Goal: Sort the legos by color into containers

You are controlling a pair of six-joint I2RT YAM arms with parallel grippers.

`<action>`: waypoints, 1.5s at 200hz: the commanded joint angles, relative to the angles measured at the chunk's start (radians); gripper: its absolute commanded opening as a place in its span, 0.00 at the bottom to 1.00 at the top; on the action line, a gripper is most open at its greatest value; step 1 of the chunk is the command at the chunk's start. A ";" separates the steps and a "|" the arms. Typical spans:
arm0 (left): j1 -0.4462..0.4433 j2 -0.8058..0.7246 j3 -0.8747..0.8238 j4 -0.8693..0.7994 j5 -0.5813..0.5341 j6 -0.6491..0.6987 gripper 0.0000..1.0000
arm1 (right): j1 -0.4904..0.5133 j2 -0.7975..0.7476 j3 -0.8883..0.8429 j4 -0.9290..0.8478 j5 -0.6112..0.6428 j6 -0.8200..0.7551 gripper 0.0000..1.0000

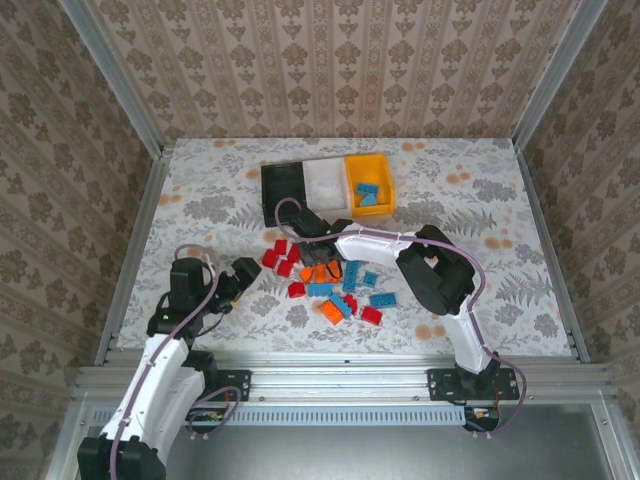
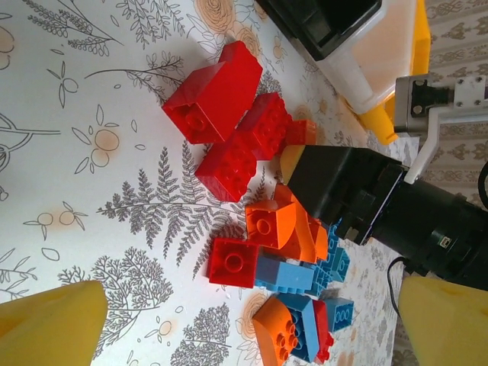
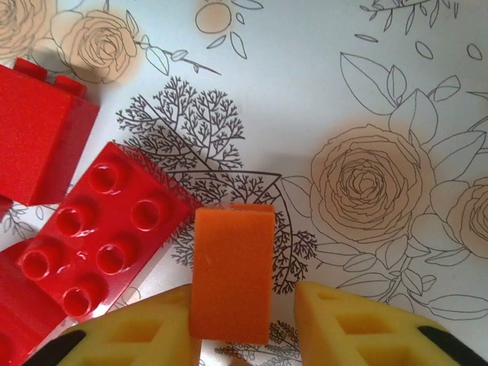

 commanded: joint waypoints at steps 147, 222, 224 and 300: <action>-0.022 0.207 0.015 0.180 0.021 -0.061 1.00 | -0.191 -0.013 0.191 -0.026 0.118 -0.134 0.21; -0.055 0.391 0.154 0.113 0.036 0.071 1.00 | -0.267 0.220 0.530 -0.122 -0.004 -0.188 0.22; -0.054 0.394 0.155 0.112 0.033 0.072 1.00 | -0.267 0.223 0.537 -0.124 -0.006 -0.189 0.22; -0.064 0.462 0.192 0.163 -0.090 0.125 0.92 | -0.260 0.172 0.495 -0.094 -0.022 -0.184 0.41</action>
